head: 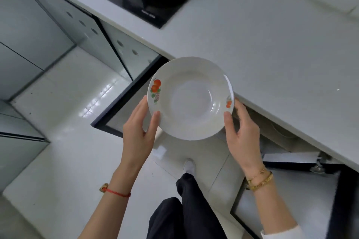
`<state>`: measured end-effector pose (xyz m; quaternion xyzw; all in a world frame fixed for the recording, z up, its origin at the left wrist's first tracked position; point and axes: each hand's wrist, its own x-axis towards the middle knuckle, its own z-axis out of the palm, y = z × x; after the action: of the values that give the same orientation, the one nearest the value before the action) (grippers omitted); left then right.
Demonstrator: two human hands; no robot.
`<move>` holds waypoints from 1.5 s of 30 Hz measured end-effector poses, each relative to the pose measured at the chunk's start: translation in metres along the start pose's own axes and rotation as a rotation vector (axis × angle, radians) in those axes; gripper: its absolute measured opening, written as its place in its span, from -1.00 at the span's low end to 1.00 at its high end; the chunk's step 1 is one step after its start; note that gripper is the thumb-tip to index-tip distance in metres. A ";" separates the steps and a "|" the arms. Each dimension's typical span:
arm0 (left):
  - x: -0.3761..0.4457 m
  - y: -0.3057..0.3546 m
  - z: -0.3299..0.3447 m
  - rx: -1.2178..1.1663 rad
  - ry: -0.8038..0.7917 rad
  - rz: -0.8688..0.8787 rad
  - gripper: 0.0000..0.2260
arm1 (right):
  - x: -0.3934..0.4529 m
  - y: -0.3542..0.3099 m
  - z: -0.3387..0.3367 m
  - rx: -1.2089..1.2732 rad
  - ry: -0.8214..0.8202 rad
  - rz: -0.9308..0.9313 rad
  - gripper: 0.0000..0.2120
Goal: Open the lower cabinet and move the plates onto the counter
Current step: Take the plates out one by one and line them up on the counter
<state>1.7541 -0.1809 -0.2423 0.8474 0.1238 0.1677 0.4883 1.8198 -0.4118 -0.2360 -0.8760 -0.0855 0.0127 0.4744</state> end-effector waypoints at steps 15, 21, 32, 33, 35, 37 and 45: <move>0.116 0.098 0.035 0.040 -0.073 0.150 -0.68 | 0.103 -0.027 -0.085 -0.005 0.101 -0.004 -0.56; 0.172 0.099 0.064 0.066 -0.140 0.143 -0.68 | 0.149 -0.016 -0.093 -0.010 0.143 0.000 -0.69; 0.322 0.084 0.134 0.076 -0.271 0.208 -0.69 | 0.277 0.016 -0.095 -0.070 0.239 0.075 -0.74; 0.338 0.081 0.142 0.078 -0.284 0.199 -0.68 | 0.292 0.019 -0.095 -0.076 0.243 0.085 -0.73; 0.369 0.078 0.157 0.082 -0.309 0.176 -0.66 | 0.319 0.026 -0.094 -0.089 0.238 0.117 -0.72; 0.401 0.074 0.172 0.062 -0.331 0.176 -0.67 | 0.349 0.034 -0.092 -0.092 0.233 0.151 -0.69; 0.511 0.042 0.227 0.043 -0.392 0.141 -0.65 | 0.459 0.059 -0.078 -0.059 0.268 0.241 -0.66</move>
<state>2.3148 -0.1887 -0.2286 0.8807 -0.0297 0.0305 0.4717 2.2879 -0.4339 -0.2148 -0.8874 0.0839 -0.0501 0.4506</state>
